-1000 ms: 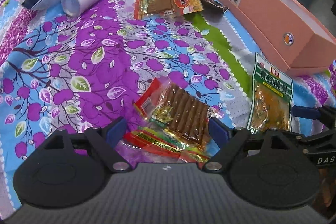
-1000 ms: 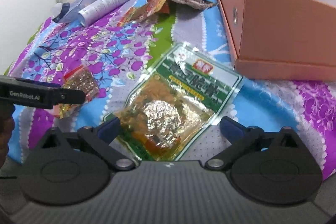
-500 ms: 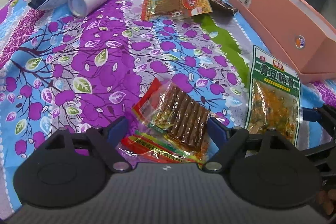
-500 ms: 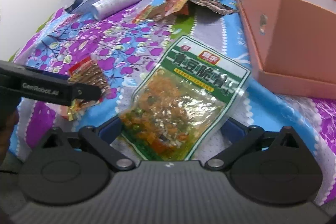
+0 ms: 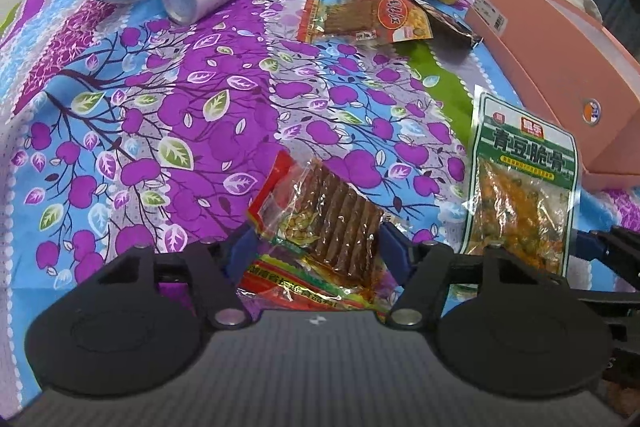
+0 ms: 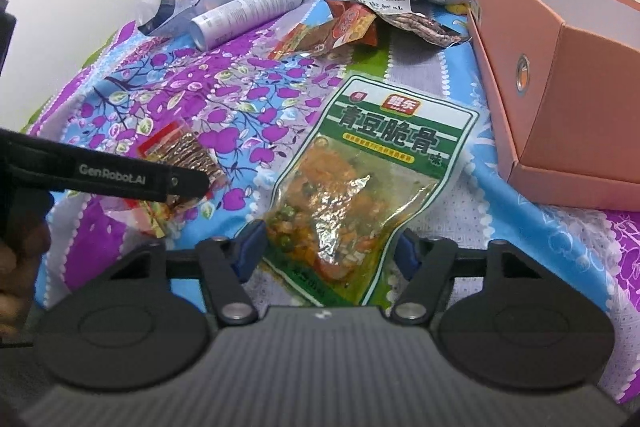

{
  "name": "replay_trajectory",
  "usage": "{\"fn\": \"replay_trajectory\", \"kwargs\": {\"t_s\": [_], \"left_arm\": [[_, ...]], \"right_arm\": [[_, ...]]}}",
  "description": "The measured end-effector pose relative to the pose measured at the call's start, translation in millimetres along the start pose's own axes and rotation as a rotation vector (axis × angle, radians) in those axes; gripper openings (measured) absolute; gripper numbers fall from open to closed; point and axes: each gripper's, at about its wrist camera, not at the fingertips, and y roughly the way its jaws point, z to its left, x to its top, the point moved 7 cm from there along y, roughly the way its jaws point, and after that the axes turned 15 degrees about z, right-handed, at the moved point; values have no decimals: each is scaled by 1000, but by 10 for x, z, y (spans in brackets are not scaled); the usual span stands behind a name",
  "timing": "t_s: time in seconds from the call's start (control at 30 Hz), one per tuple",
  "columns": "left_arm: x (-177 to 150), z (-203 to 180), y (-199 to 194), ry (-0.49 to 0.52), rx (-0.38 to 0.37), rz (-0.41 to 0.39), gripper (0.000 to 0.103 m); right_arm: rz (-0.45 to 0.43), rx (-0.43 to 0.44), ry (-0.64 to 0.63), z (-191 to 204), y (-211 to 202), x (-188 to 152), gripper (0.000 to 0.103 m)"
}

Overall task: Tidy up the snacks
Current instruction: 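Close the left tool on the red spicy-strip packet while the right tool grasps the green packet, then lift both packets and carry them over the pink box with both tools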

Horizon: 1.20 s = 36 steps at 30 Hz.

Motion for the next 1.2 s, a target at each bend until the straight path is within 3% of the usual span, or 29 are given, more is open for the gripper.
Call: {"fn": "replay_trajectory", "kwargs": {"t_s": [0.3,0.37,0.53,0.97,1.2], "left_arm": [[11,7,-52,-55,-14,10,65],[11,1,-65,-61,-13,10,64],[5,-13,-110,-85,-18,2,62],[-7,-38,-213,-121,-53,-12,40],[-45,-34,-253,-144,-82,-23,39]], "right_arm": [[-16,-14,-12,25,-87,53,50],[-22,-18,-13,20,-122,75,37],[-23,-6,-10,23,-173,103,29],[-40,-23,-11,45,-363,166,23],[-40,-25,6,-19,-403,163,22]]}}
